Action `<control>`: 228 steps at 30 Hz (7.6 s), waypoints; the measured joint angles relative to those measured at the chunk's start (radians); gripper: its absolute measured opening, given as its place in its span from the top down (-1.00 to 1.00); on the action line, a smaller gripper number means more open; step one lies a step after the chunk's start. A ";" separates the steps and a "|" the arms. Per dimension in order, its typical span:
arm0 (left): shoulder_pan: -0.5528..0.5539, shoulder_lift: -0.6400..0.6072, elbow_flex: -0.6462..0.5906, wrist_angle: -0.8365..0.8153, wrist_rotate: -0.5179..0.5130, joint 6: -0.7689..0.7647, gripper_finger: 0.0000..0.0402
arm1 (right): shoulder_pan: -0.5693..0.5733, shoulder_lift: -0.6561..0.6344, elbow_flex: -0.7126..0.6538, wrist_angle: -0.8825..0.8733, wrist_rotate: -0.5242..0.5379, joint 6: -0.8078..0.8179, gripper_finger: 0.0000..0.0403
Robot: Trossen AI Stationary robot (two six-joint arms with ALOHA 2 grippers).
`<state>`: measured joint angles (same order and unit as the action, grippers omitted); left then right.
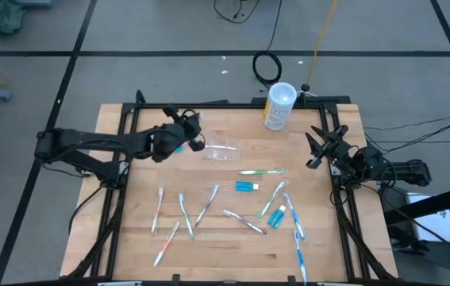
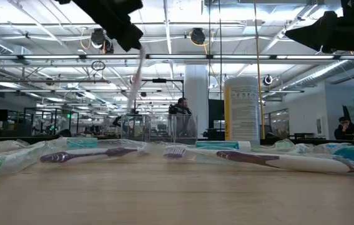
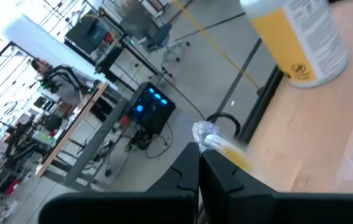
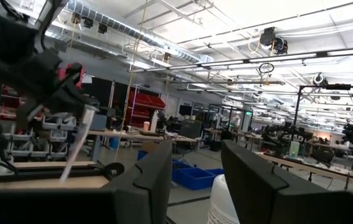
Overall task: Pick & Place toothbrushing station
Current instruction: Put the top right orange toothbrush into the transparent organizer, then put the top right green toothbrush into the transparent organizer
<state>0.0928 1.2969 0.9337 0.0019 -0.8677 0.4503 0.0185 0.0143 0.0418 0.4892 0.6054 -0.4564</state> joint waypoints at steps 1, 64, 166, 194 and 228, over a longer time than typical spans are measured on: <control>0.004 0.010 0.000 0.002 0.000 -0.001 1.00 | 0.000 0.000 0.000 -0.001 0.000 0.000 0.36; -0.001 0.076 0.000 0.066 -0.201 -0.081 1.00 | 0.000 0.000 0.000 -0.002 0.000 0.000 0.36; 0.099 0.075 0.000 -0.266 0.216 -0.699 0.36 | -0.051 0.863 0.146 -0.555 -0.393 0.884 0.36; 0.099 0.075 0.000 -0.267 0.216 -0.695 0.36 | -0.065 0.863 0.006 -0.261 -0.370 0.759 0.66; 0.099 0.075 0.000 -0.267 0.216 -0.693 0.36 | -0.065 0.863 0.004 -0.142 -0.370 0.645 0.94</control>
<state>0.1913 1.3724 0.9333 -0.2649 -0.6518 -0.2432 -0.0463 0.8772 0.0456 0.3475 0.2352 0.1881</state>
